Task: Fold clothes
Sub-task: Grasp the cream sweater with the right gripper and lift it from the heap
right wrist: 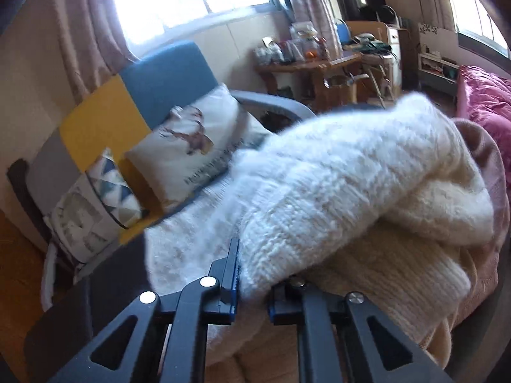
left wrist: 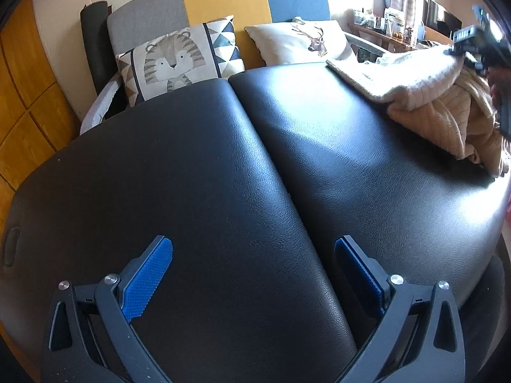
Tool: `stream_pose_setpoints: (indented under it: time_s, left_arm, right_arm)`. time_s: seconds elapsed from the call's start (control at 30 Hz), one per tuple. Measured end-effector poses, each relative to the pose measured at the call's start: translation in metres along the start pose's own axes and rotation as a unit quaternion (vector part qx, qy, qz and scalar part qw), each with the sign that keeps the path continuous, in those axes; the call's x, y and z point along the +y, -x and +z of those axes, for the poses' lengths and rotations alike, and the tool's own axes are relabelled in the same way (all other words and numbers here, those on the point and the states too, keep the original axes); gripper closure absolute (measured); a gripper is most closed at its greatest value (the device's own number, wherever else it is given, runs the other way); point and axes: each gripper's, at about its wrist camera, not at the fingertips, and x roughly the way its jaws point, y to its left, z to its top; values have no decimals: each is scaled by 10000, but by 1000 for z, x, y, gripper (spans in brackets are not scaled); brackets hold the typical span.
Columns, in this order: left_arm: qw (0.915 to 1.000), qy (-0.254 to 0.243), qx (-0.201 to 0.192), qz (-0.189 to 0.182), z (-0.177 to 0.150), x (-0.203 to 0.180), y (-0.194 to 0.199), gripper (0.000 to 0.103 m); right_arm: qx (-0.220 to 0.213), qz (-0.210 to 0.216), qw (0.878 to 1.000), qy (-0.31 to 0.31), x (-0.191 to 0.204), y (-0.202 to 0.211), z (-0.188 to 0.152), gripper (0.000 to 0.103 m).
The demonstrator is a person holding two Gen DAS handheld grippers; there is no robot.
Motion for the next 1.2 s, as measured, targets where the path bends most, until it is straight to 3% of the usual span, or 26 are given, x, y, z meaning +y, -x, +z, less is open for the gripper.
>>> stream_pose_setpoints:
  time_s: [0.2,0.23,0.37,0.5,0.57,0.6,0.73,0.9,0.97,1.07,1.2]
  left_arm:
    - [9998,172,-11,70,-1,13,1,0]
    - [9997,224,-2,89,-1,17,1,0]
    - [9989,434,48,176,-5,31,-1,0]
    - [9976,648,113,202,-12,46,-1,0]
    - [9973,671,82,277,-17,51,1,0]
    - [9972,678,68,312,-19,54,2,0]
    - [9967,705,99,383,-26,59,0,0]
    - [9961,777,282,313,-30,54,-10,0]
    - [9969,660,283,309,-30,49,-12,0]
    - [9981,468,231,336,-29,43,-11,0]
    - [9983,397,201,378,-28,43,-11,0]
  right_arm:
    - [-500,737,9946,532,60,44,-1,92]
    - [-563,909,9921,663,72,51,-8,97]
    - [-905,1551,9716,1544,136,89,-52,101]
    - [-895,1808,9473,2488,202,109,-114,100]
    - [-630,1871,9497,2430,209,99,-132,82]
    - [-471,1805,9553,2295,205,90,-138,76]
    - [-201,882,9835,1566,161,57,-135,71]
    - [-340,-450,9978,356,77,39,-83,68]
    - [-351,-360,9986,-168,47,32,-61,68]
    - [-331,130,9943,-1010,5,17,-34,68]
    - [611,697,9832,-1572,-19,-27,-18,68]
